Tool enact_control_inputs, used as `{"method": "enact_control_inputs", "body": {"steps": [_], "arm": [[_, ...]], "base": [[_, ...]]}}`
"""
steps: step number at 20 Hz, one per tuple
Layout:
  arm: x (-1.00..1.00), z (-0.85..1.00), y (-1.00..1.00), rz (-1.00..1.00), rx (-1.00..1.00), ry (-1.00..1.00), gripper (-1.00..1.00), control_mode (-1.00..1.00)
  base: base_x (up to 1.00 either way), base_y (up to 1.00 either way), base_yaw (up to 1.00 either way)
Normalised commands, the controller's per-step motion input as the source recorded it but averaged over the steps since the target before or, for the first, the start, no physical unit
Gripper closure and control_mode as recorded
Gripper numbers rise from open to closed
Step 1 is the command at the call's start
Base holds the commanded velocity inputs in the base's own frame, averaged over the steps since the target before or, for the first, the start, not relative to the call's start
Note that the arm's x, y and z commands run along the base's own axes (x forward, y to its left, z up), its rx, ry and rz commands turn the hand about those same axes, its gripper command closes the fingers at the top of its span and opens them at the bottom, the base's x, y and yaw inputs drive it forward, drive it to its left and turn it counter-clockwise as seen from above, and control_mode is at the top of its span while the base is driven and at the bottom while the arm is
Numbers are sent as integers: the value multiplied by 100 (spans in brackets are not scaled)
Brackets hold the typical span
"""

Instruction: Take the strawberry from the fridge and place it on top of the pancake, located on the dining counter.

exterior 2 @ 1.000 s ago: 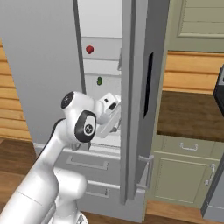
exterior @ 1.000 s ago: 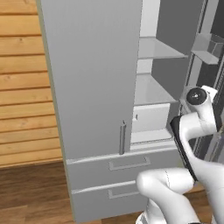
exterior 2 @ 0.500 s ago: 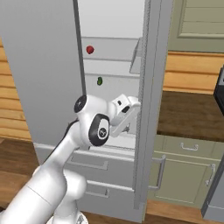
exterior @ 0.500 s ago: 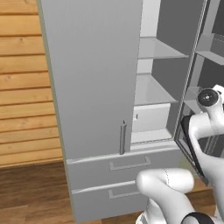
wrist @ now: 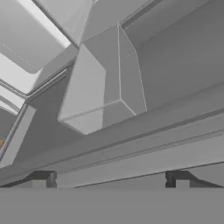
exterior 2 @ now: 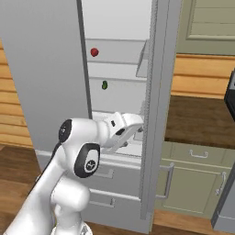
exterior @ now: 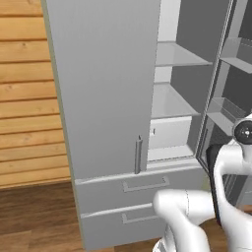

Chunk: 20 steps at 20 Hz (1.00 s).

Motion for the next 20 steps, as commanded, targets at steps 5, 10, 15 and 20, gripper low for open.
{"method": "enact_control_inputs", "body": {"steps": [5,10,15,20], "arm": [[-53,2,78,0,1,-3,-100,-100],[-19,-19,91,0,17,0,-100,-100],[-2,-50,85,0,28,0,-100,-100],[0,-47,74,0,25,0,-100,-100]], "base": [[0,0,0],[0,0,0],[0,0,0],[0,0,0]]}}
